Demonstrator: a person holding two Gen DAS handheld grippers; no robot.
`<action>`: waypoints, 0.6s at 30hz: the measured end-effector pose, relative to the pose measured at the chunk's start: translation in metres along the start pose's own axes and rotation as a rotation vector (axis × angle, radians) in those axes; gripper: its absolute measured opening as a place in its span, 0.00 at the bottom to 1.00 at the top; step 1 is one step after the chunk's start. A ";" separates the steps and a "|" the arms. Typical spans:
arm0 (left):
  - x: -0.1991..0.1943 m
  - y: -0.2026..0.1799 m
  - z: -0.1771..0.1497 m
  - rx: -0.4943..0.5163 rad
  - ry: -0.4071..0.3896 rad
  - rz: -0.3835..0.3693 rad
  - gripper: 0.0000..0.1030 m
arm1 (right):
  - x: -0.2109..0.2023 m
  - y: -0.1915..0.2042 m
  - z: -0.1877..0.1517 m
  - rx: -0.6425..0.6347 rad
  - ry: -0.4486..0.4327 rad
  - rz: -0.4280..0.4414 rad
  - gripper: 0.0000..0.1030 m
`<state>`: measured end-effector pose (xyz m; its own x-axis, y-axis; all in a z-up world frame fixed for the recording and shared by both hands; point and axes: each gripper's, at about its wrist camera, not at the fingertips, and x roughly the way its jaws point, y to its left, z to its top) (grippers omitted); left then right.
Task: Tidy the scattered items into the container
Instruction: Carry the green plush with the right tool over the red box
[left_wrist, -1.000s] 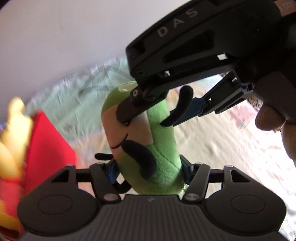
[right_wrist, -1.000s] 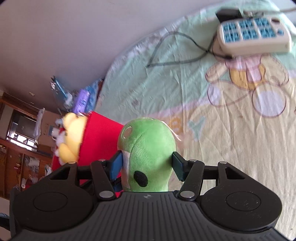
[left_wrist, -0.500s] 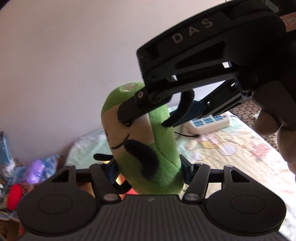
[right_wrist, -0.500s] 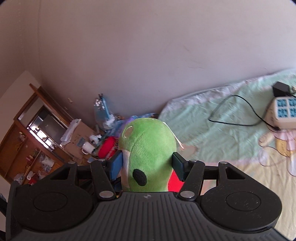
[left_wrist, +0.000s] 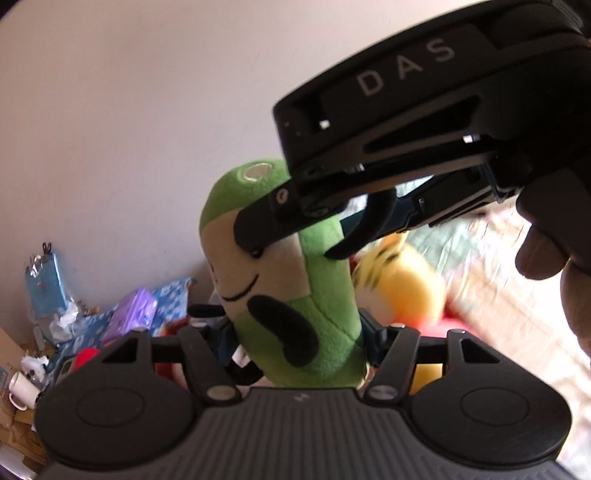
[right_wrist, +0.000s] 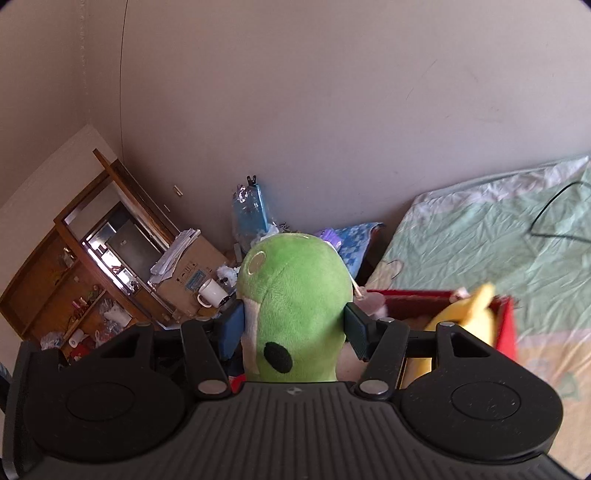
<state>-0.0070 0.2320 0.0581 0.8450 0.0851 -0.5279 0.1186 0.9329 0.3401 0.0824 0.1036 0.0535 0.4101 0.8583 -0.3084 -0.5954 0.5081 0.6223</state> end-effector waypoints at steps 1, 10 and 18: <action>0.003 0.005 -0.006 0.004 0.013 -0.005 0.61 | 0.007 0.001 -0.005 0.003 0.000 0.000 0.58; 0.019 0.027 -0.042 0.004 0.065 -0.062 0.62 | 0.036 0.018 -0.035 -0.082 0.011 -0.075 0.58; 0.025 0.047 -0.052 -0.059 0.106 -0.135 0.64 | 0.051 0.038 -0.052 -0.207 0.038 -0.125 0.58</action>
<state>-0.0071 0.2963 0.0202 0.7637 -0.0089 -0.6456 0.1939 0.9569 0.2162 0.0445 0.1702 0.0242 0.4650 0.7882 -0.4031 -0.6723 0.6107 0.4184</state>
